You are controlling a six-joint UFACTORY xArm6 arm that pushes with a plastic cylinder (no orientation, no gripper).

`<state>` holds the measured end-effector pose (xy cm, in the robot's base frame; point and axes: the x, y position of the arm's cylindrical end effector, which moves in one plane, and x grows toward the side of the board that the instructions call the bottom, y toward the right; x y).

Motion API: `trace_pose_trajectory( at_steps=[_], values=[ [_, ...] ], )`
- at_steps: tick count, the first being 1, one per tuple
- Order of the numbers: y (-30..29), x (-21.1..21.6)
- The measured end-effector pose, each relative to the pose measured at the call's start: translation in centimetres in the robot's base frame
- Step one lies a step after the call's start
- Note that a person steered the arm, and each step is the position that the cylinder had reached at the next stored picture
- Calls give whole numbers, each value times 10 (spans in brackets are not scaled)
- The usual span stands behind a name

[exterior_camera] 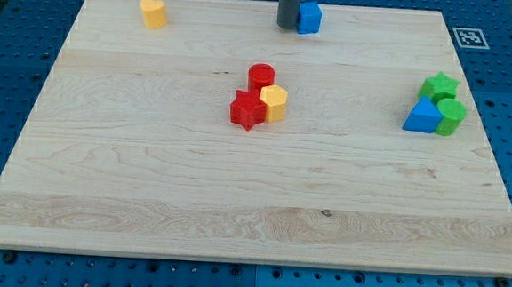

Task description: Make a triangle out of red blocks and the yellow hexagon

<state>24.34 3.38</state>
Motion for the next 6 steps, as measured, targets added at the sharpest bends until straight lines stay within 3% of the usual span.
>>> trace_pose_trajectory(
  at_steps=[3, 6],
  values=[
    [-5, 25],
    [-47, 73]
  ],
)
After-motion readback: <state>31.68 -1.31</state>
